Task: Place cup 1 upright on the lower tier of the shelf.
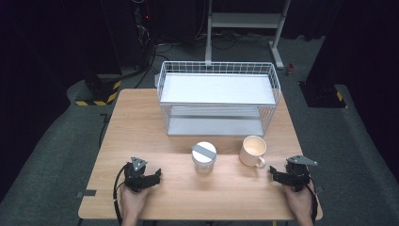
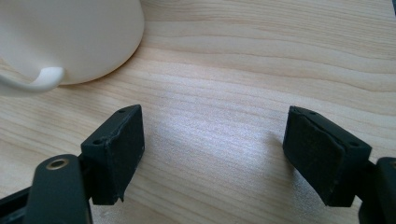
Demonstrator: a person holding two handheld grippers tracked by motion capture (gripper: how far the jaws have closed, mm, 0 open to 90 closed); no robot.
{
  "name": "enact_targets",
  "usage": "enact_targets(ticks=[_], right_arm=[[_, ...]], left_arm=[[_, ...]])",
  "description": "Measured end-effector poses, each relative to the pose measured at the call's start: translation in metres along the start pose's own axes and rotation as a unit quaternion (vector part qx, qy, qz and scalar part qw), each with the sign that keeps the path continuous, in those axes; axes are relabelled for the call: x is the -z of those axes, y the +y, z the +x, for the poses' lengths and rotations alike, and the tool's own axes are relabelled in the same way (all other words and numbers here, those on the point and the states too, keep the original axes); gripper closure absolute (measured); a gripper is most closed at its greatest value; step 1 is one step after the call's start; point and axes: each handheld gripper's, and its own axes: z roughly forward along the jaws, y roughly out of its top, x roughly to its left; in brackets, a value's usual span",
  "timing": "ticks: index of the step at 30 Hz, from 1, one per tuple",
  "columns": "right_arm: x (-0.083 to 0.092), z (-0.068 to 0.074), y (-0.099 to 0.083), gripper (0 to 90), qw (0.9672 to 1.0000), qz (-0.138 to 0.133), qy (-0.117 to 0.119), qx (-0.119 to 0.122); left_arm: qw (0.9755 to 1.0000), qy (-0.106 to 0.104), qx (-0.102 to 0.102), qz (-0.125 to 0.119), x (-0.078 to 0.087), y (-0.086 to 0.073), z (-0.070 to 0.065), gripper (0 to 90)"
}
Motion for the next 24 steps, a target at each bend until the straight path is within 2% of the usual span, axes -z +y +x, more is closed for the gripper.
enact_targets(ticks=[8,19,24], right_arm=[[0.000,0.000,0.000,20.9,1.0000,0.000,0.000,-0.001],[0.000,0.000,0.000,20.9,1.0000,0.000,0.000,-0.001],[0.000,0.000,0.000,20.9,1.0000,0.001,0.000,-0.001]], left_arm=[[0.9999,-0.015,-0.008,-0.005,0.002,-0.001,-0.002,14.9],[0.9988,-0.042,-0.001,-0.027,0.013,0.000,-0.009,12.5],[0.9983,-0.051,-0.010,-0.026,0.015,0.001,-0.015,12.7]])
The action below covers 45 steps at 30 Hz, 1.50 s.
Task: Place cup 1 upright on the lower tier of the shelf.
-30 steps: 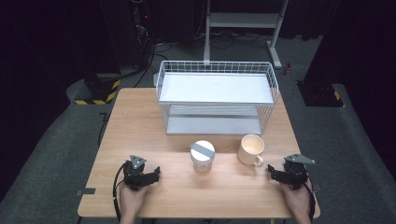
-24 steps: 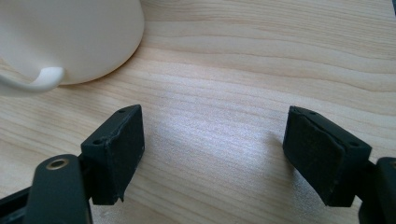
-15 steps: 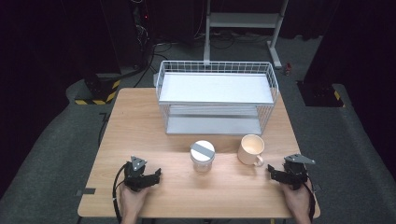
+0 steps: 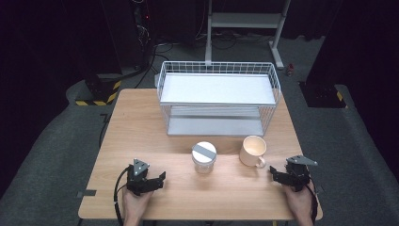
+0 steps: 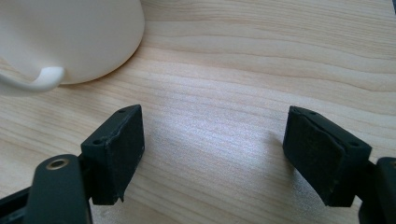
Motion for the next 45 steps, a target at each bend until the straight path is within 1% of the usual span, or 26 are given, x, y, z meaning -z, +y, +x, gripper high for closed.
enact_targets(ticks=[2,6,7,17,20,22,23,25,26,30,32,33,34,39,45], right_arm=[[0.000,0.000,0.000,20.9,1.0000,0.000,0.000,0.000],[0.000,0.000,0.000,20.9,1.0000,0.000,0.000,0.000],[0.000,0.000,0.000,20.9,1.0000,0.000,0.000,0.000],[0.000,0.000,0.000,20.9,1.0000,0.000,0.000,0.000],[0.000,0.000,0.000,20.9,1.0000,0.000,0.000,0.000],[0.000,0.000,0.000,20.9,1.0000,0.000,0.000,0.000],[0.000,0.000,0.000,20.9,1.0000,0.000,0.000,0.000],[0.000,0.000,0.000,20.9,1.0000,0.000,0.000,0.000],[0.000,0.000,0.000,20.9,1.0000,0.000,0.000,0.000],[0.000,0.000,0.000,20.9,1.0000,0.000,0.000,0.000],[0.000,0.000,0.000,20.9,1.0000,0.000,0.000,0.000],[0.000,0.000,0.000,20.9,1.0000,0.000,0.001,0.000],[0.000,0.000,0.000,20.9,1.0000,0.000,0.000,0.000],[0.000,0.000,0.000,20.9,1.0000,0.000,0.001,0.001],[0.000,0.000,0.000,20.9,1.0000,0.000,0.001,0.002]], left_arm=[[1.0000,-0.004,-0.006,0.001,0.000,0.001,-0.002,12.9],[0.9999,-0.011,-0.010,-0.003,0.001,0.002,-0.008,12.7],[0.9998,-0.011,-0.015,-0.003,0.001,0.002,-0.009,12.2],[0.9993,-0.030,-0.022,-0.005,0.001,0.005,-0.024,9.2],[0.9989,-0.040,-0.024,-0.003,-0.001,0.005,-0.028,9.0],[0.9987,-0.044,-0.027,0.000,-0.001,0.005,-0.030,8.7],[0.9987,-0.045,-0.023,-0.001,-0.001,0.005,-0.031,8.6],[0.9984,-0.048,-0.029,-0.001,-0.002,0.006,-0.032,8.5],[0.9984,-0.050,-0.027,-0.001,-0.002,0.006,-0.034,8.5],[0.9976,-0.061,-0.034,0.003,-0.003,0.007,-0.039,8.2],[0.9972,-0.067,-0.034,0.003,-0.003,0.007,-0.042,7.6],[0.9969,-0.069,-0.037,0.003,-0.004,0.007,-0.044,7.5],[0.9968,-0.072,-0.035,0.004,-0.004,0.007,-0.045,7.3],[0.9955,-0.083,-0.046,0.007,-0.007,0.009,-0.054,6.4],[0.9941,-0.097,-0.049,0.003,-0.009,0.013,-0.063,5.7]])
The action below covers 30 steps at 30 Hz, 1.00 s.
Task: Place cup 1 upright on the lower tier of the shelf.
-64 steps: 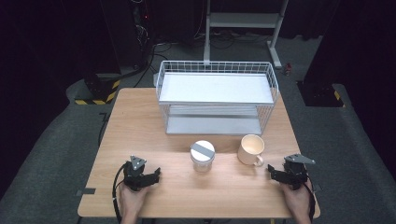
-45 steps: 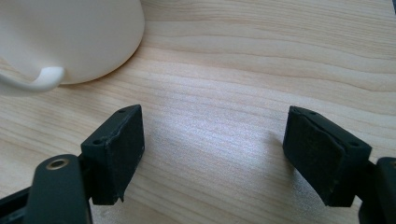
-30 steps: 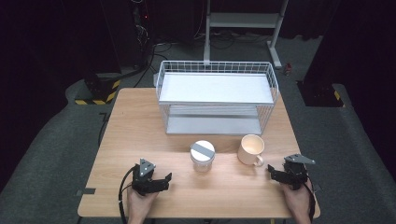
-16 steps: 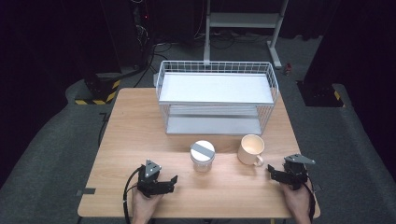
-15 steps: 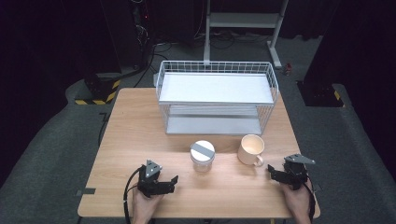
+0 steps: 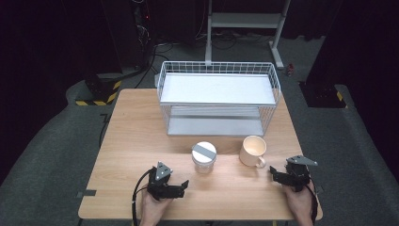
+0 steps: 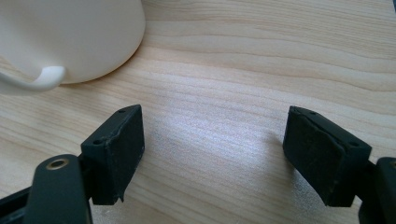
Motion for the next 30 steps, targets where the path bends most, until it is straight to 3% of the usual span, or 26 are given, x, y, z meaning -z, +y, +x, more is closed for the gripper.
enact_targets(ticks=[14,30], right_arm=[[0.000,0.000,0.000,20.9,1.0000,0.000,0.000,0.000],[0.000,0.000,0.000,20.9,1.0000,0.000,0.000,0.002]], left_arm=[[0.9996,-0.009,-0.026,0.012,-0.012,0.008,-0.016,2.8],[0.9994,-0.024,-0.024,0.008,-0.020,0.018,-0.026,0.4]])
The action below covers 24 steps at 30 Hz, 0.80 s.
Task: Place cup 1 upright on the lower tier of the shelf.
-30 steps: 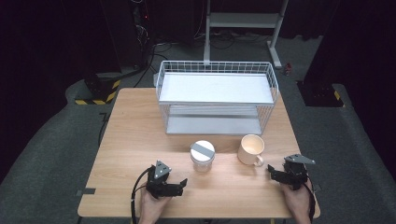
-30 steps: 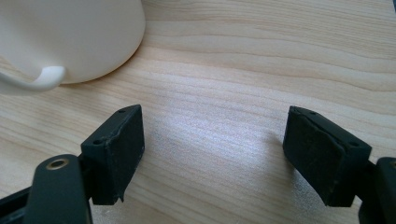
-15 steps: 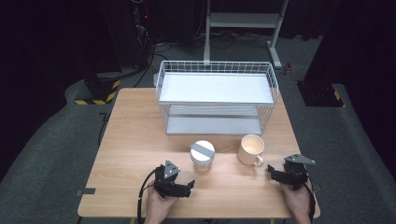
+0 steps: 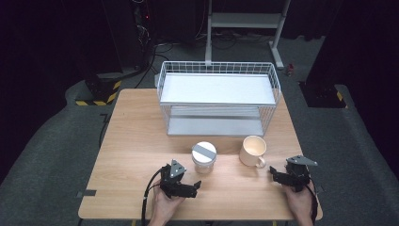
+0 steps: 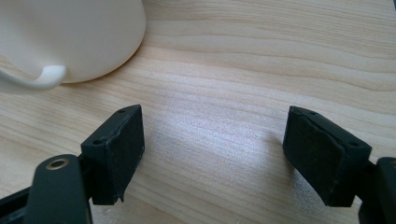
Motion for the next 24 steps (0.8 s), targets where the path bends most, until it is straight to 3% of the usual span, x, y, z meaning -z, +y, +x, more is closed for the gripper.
enact_targets(ticks=[24], right_arm=[[0.000,0.001,0.000,20.9,1.0000,0.000,0.000,-0.002]], left_arm=[[0.9998,-0.011,-0.002,-0.018,-0.019,0.031,-0.008,0.4]])
